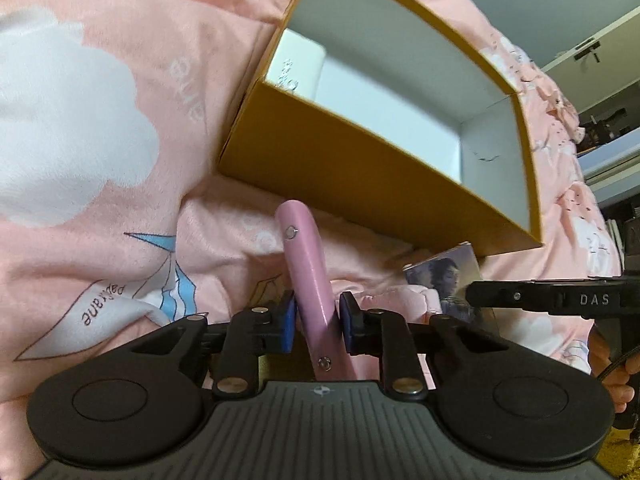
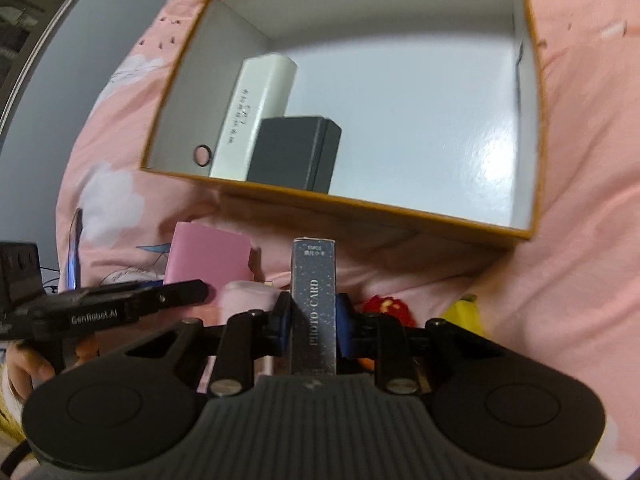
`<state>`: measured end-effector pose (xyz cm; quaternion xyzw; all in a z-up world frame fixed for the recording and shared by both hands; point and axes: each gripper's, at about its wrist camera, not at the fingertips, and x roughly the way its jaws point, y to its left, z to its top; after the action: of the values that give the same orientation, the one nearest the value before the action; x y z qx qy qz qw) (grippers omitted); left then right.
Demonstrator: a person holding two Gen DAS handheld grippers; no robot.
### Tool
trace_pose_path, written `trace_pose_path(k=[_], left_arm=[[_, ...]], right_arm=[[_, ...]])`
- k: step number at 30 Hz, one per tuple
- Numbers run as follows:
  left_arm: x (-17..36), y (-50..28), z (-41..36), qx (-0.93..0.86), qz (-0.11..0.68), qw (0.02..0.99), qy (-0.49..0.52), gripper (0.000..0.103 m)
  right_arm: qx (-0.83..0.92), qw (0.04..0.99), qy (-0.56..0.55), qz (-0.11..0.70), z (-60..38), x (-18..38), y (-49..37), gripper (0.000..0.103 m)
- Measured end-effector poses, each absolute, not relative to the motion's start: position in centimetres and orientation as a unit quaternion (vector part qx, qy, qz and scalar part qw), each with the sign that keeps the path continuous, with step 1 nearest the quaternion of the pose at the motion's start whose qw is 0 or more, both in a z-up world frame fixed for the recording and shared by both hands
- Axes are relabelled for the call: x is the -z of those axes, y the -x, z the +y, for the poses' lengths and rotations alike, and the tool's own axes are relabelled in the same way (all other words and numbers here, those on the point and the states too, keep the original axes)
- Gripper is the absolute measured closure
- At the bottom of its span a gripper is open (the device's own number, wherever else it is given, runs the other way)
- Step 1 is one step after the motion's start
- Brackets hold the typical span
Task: Organize objects
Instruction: 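Lower the pink card holder and photo card box into the orange box with both grippers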
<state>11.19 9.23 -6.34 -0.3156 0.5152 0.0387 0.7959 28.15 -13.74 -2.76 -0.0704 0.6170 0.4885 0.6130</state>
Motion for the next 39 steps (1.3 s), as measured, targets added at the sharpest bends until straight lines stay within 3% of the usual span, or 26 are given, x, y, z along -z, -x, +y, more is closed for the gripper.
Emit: trace_pose_path(k=[8, 19, 30, 39], left_arm=[[1.2, -10.0, 9.4, -0.015, 0.47, 0.833, 0.291, 0.084], [-4.7, -17.1, 9.3, 0.018, 0.389, 0.884, 0.26, 0.084], [4.1, -28.5, 9.9, -0.004, 0.438, 0.859, 0.267, 0.084], [7.6, -30.4, 10.9, -0.009, 0.457, 0.844, 0.281, 0.084]], right_arm=[[-0.499, 0.65, 0.042, 0.572, -17.1, -2.6, -28.0, 0.079], [-0.508, 0.699, -0.036, 0.502, -15.1, -7.5, -31.3, 0.079], [-0.421, 0.722, -0.02, 0.549, -9.2, 1.4, -36.3, 0.079], [-0.42, 0.691, -0.043, 0.587, -8.3, 4.2, -37.0, 0.079]])
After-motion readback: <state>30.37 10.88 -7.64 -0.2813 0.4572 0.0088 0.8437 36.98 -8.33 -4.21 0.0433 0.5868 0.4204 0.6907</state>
